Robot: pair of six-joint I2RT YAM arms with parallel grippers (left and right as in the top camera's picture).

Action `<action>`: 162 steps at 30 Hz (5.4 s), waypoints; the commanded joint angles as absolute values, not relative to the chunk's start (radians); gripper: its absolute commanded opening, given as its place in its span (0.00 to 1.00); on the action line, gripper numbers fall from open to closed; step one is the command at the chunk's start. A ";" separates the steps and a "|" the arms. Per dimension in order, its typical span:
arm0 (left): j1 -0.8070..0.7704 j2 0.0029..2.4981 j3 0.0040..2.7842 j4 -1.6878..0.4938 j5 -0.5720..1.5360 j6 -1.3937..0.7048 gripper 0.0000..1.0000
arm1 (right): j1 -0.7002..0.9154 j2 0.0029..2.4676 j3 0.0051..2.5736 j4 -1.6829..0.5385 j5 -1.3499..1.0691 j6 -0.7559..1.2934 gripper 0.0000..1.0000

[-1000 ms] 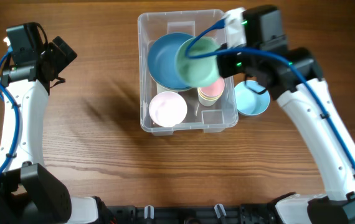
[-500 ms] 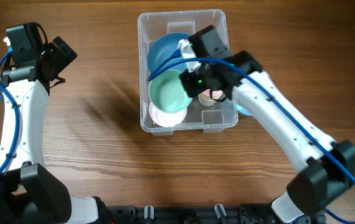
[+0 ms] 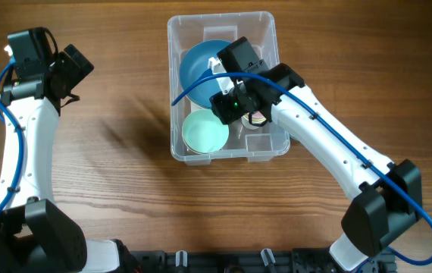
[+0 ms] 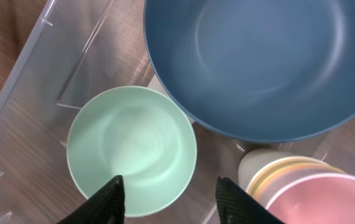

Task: Pack container
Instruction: 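Release the mint bowl and withdraw the right gripper, then lower the right gripper to the light blue bowl rim and grasp, then lift the light blue bowl up and to the right, then carry the light blue bowl left into the bin onto the mint bowl, then open the right gripper and raise it away from the bin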

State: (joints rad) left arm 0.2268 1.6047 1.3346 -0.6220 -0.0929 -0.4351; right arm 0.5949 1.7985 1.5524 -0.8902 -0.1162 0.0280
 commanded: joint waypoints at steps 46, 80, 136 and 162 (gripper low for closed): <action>0.232 1.612 1.343 -0.618 -0.102 -0.435 1.00 | -0.038 1.695 1.145 -0.835 0.018 0.396 0.59; 0.232 1.612 1.343 -0.618 -0.102 -0.435 1.00 | -0.038 1.768 0.954 -0.466 0.021 0.390 0.12; 0.232 1.612 1.343 -0.618 -0.102 -0.435 1.00 | 0.624 1.731 1.314 -0.677 -0.167 0.078 0.38; 0.232 1.612 1.343 -0.618 -0.102 -0.435 1.00 | 0.114 1.410 1.534 -0.642 -0.064 0.107 1.00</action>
State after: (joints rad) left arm 0.2268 1.6047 1.3346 -0.6220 -0.0929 -0.4351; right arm 0.1371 1.4014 1.5276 -0.6384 -0.0692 0.1040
